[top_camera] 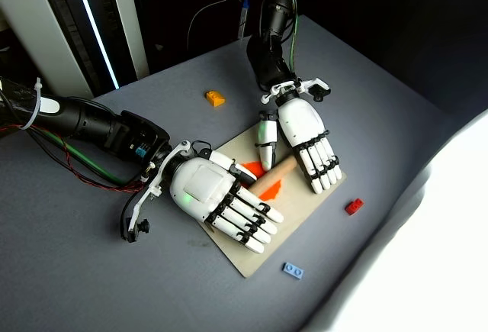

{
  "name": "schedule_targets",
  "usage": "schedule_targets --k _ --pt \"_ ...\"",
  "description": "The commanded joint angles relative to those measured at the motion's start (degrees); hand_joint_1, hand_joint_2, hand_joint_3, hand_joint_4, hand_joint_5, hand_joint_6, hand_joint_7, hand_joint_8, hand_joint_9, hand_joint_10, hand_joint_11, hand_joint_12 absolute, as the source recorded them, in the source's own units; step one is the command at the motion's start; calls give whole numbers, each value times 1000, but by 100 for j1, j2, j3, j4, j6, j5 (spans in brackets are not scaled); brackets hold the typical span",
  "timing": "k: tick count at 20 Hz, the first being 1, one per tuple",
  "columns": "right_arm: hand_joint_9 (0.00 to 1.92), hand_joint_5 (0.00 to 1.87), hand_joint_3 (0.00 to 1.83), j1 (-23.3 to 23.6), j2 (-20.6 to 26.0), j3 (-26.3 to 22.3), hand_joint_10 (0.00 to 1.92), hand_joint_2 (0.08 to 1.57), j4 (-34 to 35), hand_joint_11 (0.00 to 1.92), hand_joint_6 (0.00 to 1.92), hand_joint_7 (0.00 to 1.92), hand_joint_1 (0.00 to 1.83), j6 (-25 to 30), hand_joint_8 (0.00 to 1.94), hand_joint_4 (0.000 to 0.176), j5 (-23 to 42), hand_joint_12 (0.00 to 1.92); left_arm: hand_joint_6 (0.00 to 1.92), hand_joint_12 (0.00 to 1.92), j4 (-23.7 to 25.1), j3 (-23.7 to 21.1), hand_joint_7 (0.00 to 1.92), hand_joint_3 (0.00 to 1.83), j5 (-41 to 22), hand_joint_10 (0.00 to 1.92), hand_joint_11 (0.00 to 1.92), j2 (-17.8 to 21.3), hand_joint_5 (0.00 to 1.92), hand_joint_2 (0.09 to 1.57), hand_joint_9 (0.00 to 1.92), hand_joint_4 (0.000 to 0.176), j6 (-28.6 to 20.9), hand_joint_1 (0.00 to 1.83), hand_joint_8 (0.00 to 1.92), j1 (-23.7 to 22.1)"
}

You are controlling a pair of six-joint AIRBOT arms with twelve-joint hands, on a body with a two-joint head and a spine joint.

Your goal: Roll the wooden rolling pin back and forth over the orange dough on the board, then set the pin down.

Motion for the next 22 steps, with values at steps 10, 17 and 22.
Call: schedule_targets --k 10,17,22 --pt "10 61 0 58 50 191 4 1452 152 0 4 61 0 20 4 0 213 0 0 0 37 325 0 22 -250 0 0 -181 0 1376 0 0 58 0 0 -135" --pt "0 29 0 108 46 309 0 1453 156 0 3 29 0 22 2 0 38 0 0 0 32 561 0 18 -122 0 0 -262 0 1371 0 0 58 0 0 -170" --pt "0 30 0 152 44 417 0 1452 156 0 2 16 0 22 0 0 -85 0 0 0 21 681 0 19 -54 0 0 -299 0 1376 0 0 58 0 0 -178"
